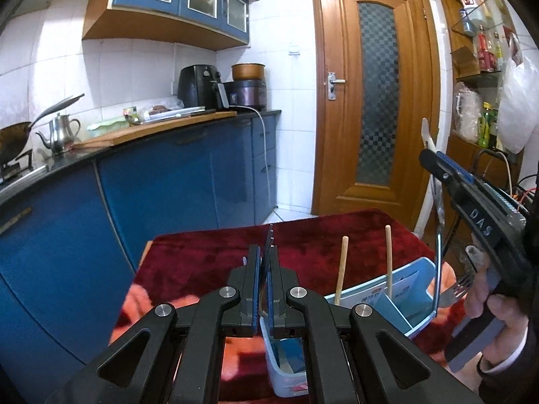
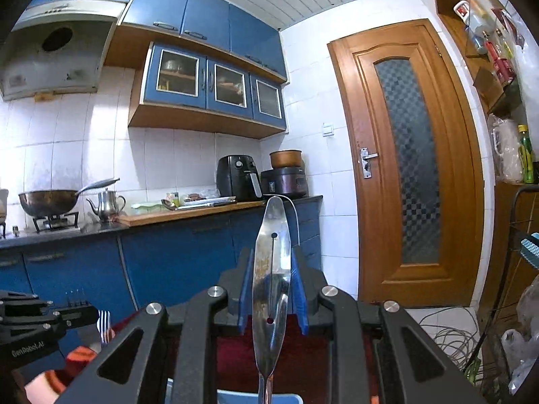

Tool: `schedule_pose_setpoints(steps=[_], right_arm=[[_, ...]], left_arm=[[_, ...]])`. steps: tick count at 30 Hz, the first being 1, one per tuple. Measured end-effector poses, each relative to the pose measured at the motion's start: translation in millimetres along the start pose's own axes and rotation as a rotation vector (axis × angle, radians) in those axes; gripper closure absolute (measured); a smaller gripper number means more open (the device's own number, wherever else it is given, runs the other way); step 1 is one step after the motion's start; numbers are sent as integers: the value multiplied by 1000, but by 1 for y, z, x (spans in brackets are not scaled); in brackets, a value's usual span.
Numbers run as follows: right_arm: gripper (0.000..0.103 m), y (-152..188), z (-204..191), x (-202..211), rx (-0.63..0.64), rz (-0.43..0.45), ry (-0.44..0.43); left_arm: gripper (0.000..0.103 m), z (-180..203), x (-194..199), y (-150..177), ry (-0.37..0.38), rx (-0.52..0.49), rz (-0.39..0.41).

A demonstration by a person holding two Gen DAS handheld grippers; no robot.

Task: Organize utensils
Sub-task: 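Open the left tool to drop the fork while the right tool releases the knife into the caddy, then move both tools back down to the utensils on the blanket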

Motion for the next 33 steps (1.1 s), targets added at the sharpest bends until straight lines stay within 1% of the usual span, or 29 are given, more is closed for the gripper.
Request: schedule_pose_setpoints(steps=[5, 7, 10, 13, 18, 19, 20, 22, 27, 33], right_arm=[[78, 5, 0, 4, 24, -1, 4], [78, 0, 0, 2, 28, 9, 9], [78, -12, 2, 1, 19, 37, 22], [78, -12, 0, -2, 35, 32, 21], [78, 5, -5, -4, 37, -31, -5], [76, 8, -5, -3, 28, -49, -25], [70, 11, -5, -1, 25, -59, -32], [65, 12, -6, 5, 22, -69, -41], [65, 8, -8, 29, 2, -105, -70], [63, 6, -6, 68, -36, -165, -93]], left_arm=[[96, 3, -5, 8, 32, 33, -27], [95, 4, -6, 13, 41, 46, -39], [95, 4, -4, 15, 39, 44, -32], [95, 3, -2, 14, 45, 60, -29], [93, -3, 3, 13, 45, 92, -22], [93, -4, 5, 13, 49, 95, -20], [92, -5, 8, 12, 54, 96, -19], [89, -4, 14, 12, 60, 98, -16], [88, -1, 34, 12, 68, 102, -5], [88, 3, 58, 20, 87, 111, -23]])
Point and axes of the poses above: each gripper's, at about its wrist camera, not at the fingertips, and x roughly against the way its jaws point, z to its right, y to its underside, the point moved 6 cm from there along -x, roughly the way its jaws point, and after that the axes turned 2 degrees about z, right-handed, at the moved point
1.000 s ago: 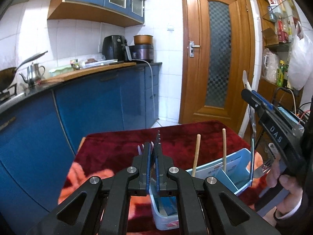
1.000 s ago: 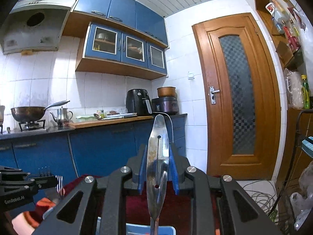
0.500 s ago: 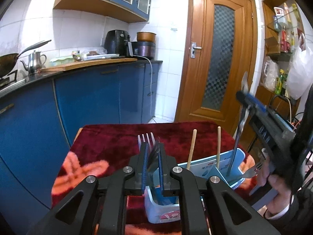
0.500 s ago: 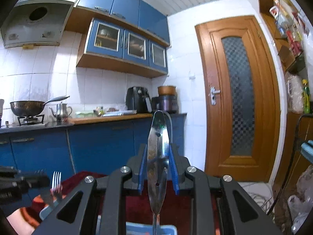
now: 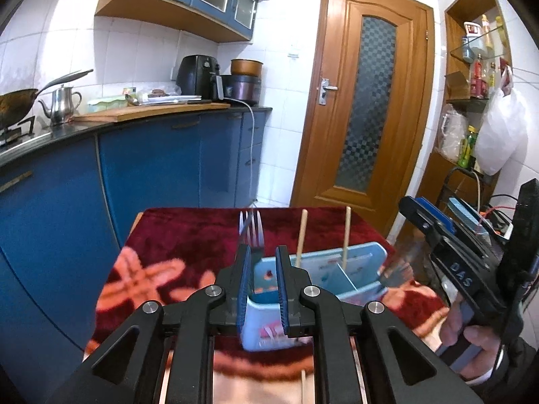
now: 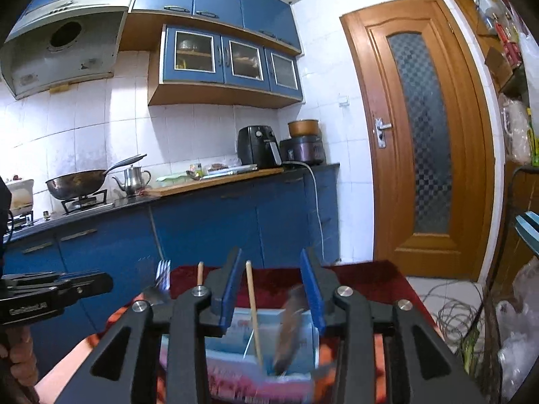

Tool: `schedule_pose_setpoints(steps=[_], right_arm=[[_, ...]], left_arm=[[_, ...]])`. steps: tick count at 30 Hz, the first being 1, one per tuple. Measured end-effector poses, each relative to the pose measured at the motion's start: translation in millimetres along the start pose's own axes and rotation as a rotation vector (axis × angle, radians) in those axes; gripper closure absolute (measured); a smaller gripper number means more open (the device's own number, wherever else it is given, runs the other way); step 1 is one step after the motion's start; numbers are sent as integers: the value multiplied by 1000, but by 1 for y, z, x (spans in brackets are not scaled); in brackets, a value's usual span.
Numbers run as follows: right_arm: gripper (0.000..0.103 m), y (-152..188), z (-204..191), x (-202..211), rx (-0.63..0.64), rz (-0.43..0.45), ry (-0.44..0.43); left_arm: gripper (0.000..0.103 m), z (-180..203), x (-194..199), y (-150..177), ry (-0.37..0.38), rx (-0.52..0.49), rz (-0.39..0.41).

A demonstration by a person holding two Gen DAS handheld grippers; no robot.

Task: Organize utensils
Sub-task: 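Move both tools back down to the utensils on the blanket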

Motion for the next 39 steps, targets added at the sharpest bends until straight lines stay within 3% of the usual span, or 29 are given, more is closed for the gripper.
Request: schedule_pose_setpoints(steps=[15, 25, 39], right_arm=[[63, 38, 13, 65, -62, -153, -3], [59, 81, 32, 74, -65, -299, 32], [54, 124, 50, 74, -116, -421, 27]], left_arm=[[88, 22, 27, 43, 28, -9, -108], [88, 35, 9, 85, 24, -15, -236], [88, 39, -19, 129, 14, -22, -419]])
Point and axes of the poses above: each gripper's, at about its wrist camera, not at the fingertips, and x roughly against the way its jaws point, z to its right, y to its underside, the point moved 6 cm from there along -x, roughly the way its jaws point, and after that the axes turned 2 degrees about z, right-handed, at the moved point
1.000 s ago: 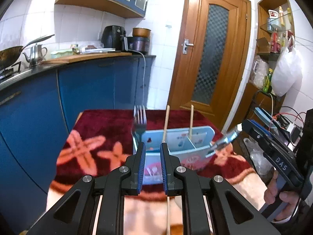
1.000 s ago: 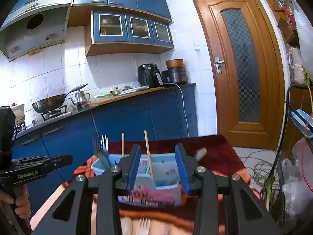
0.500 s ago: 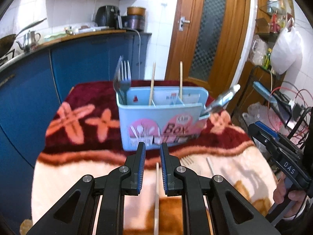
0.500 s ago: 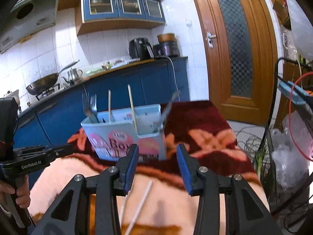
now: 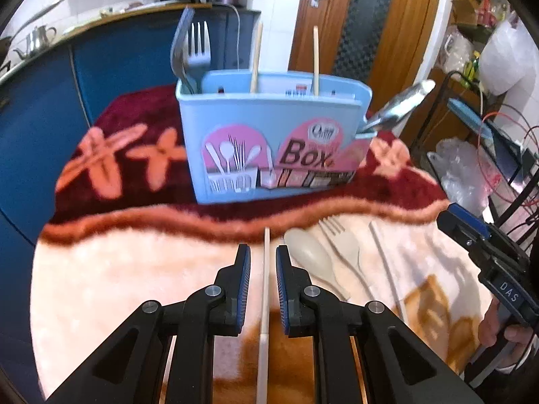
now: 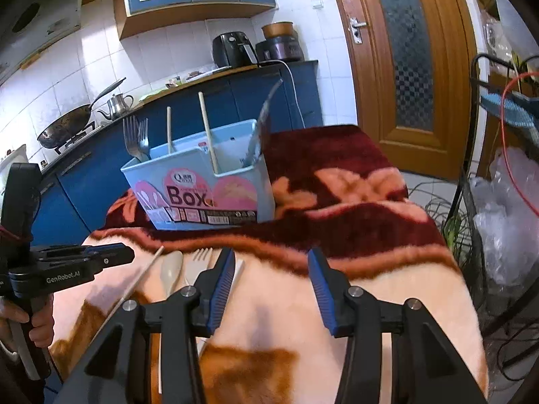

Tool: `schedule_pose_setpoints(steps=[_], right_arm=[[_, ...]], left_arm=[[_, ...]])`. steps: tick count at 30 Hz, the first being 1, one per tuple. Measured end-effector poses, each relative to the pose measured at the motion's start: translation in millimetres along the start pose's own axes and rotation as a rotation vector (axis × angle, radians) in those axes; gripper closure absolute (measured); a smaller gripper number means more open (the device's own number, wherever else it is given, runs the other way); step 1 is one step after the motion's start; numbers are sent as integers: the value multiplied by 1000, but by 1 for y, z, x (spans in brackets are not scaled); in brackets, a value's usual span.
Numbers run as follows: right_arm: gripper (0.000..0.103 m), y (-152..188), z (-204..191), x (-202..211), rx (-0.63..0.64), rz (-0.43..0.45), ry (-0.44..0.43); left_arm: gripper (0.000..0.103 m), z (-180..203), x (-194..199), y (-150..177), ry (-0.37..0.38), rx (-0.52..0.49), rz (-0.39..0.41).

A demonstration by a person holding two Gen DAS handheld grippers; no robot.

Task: Organize utensils
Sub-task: 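Move both tools back down to the utensils on the blanket, then grasp a white chopstick with the left tool while the right tool grasps another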

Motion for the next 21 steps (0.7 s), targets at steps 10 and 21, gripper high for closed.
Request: schedule_pose_setpoints(steps=[10, 21], right_arm=[[54, 9, 10, -6, -37, -32, -10], [54, 13, 4, -11, -31, -61, -18]], left_arm=[[88, -2, -25, 10, -3, 24, -96], [88, -2, -35, 9, 13, 5, -143]])
Point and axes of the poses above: each gripper's, at about its wrist camera, not at the fingertips, and x roughly against the way its jaws point, z to its right, y to its underside, the point moved 6 cm from there along -x, roughly the way its jaws point, and after that the axes turned 2 degrees about z, right-handed, at the moved point
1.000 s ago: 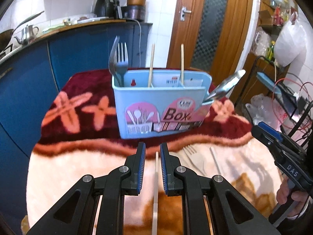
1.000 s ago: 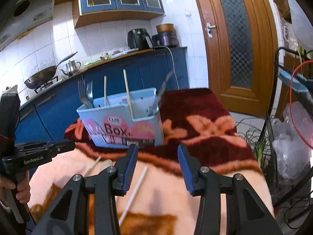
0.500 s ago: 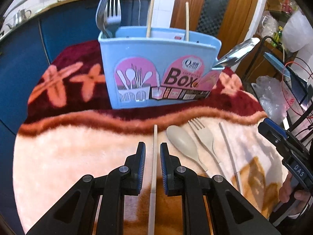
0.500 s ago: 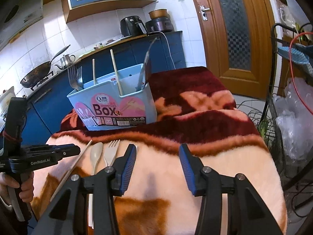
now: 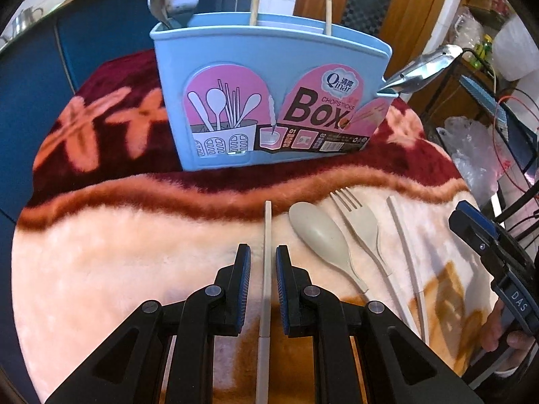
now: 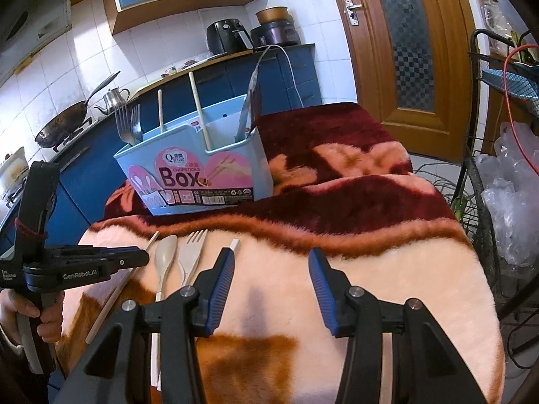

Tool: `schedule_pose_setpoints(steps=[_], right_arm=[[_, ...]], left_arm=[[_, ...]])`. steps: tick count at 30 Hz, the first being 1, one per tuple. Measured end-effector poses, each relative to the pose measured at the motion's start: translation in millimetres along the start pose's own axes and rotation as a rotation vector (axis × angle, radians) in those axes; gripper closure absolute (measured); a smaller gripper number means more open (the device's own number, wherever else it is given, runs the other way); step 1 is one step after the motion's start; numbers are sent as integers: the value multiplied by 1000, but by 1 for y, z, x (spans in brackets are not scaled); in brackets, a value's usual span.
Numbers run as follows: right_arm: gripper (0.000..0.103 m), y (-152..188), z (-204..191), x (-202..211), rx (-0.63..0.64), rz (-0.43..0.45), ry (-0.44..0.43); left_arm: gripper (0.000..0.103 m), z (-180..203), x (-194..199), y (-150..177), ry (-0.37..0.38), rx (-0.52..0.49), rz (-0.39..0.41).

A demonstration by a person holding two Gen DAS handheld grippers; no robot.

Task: Organize utensils
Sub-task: 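Grasp a white chopstick with the left tool while the right tool grasps another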

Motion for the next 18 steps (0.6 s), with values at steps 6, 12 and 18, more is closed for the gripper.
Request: schedule_pose_setpoints(steps=[6, 12, 18], right_arm=[[54, 1, -10, -4, 20, -32, -10], [54, 1, -21, -15, 43, -102, -36], [56, 3, -34, -28, 63, -192, -66]], left_arm=[[99, -3, 0, -2, 38, 29, 4], [99, -14, 17, -5, 95, 82, 79], [99, -25, 44, -10, 112, 111, 182]])
Point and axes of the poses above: each gripper's, at about its wrist camera, not at the fingertips, and x roughly against the way its jaws point, z to its right, y to its underside, the point moved 6 cm from there along -x, roughly the way its jaws point, and after that the axes turned 2 degrees about z, right-handed, at the moved point
